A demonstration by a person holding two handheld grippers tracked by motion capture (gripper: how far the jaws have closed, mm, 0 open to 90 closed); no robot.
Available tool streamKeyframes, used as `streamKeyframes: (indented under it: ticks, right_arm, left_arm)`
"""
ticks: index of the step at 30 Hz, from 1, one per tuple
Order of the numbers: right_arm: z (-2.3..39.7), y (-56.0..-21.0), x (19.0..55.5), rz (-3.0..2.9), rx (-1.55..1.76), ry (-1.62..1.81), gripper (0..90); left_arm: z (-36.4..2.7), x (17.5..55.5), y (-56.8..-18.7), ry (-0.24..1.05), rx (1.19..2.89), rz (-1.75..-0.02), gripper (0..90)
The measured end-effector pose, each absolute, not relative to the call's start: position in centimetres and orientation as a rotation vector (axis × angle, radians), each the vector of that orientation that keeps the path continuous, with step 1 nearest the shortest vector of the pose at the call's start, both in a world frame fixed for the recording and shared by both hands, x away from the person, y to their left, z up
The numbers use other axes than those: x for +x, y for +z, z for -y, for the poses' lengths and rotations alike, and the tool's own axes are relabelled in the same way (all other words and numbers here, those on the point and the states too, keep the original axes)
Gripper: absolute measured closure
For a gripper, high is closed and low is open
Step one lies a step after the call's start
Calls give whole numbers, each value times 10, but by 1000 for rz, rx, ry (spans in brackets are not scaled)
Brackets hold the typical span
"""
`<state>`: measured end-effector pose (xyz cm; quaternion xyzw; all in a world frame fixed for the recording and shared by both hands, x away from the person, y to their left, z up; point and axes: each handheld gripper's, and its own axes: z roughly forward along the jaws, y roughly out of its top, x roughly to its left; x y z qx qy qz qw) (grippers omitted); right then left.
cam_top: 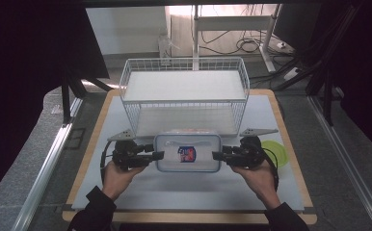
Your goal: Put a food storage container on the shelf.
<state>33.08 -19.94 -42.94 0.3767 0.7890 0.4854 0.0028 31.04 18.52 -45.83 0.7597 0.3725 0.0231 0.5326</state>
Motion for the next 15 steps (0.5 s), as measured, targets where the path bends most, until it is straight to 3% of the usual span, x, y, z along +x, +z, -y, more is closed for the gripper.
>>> streamKeyframes:
  ticks: [15]
  right_arm:
    - [196,-388,350,-2399,1159,1603,531]
  left_arm:
    - [-192,330,-410,93,1782,-866,485]
